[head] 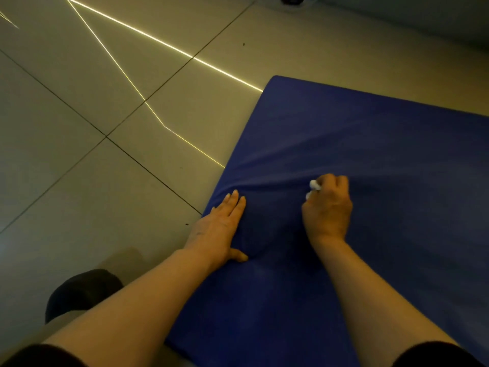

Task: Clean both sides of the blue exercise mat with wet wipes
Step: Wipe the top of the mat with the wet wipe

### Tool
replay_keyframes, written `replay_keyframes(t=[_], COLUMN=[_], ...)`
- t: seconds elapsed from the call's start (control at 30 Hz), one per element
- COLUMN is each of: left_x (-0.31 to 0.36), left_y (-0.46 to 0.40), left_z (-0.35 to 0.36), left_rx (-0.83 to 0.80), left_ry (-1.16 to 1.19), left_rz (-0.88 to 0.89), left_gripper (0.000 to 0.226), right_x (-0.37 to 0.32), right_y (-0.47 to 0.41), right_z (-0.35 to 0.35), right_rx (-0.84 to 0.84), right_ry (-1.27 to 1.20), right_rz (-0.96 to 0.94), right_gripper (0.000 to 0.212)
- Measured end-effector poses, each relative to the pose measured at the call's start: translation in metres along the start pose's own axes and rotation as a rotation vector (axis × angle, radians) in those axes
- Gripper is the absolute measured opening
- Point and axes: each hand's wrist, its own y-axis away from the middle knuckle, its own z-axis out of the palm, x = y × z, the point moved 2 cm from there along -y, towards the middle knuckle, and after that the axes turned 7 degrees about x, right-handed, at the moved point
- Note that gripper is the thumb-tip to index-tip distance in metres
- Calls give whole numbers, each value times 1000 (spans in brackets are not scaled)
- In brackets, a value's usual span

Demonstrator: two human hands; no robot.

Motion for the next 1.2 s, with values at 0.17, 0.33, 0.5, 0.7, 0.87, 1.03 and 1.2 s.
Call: replay_keyframes(t=[0.17, 0.33, 0.5, 0.7, 0.87, 1.03, 1.2], left_x=[5, 4, 2, 2, -2, -2, -2], left_y=[-2, -3, -4, -7, -41, -84, -118], left_z=[-1, -1, 0, -15, -40, -58, -63], left_rx=[-13, -8, -12, 78, 349, 132, -13], left_ry=[16, 43, 51, 32, 118, -19, -46], left_rz=[-58, -65, -44, -87, 4, 156, 190], left_gripper=[120, 122, 122, 105, 81, 121, 124], right_x=[-49, -52, -13, -59, -25, -31, -68], right_y=[33, 25, -27, 21, -42, -50, -8], right_z=[24, 31, 15, 40, 25, 28, 53], right_rx=[-130, -285, -7, -230, -44, -6, -337], right_ry=[-77, -72, 19, -122, -17, 30, -109], right_rz=[-161, -314, 40, -299, -58, -8, -450], right_gripper=[3, 5, 5, 6, 2, 6, 13])
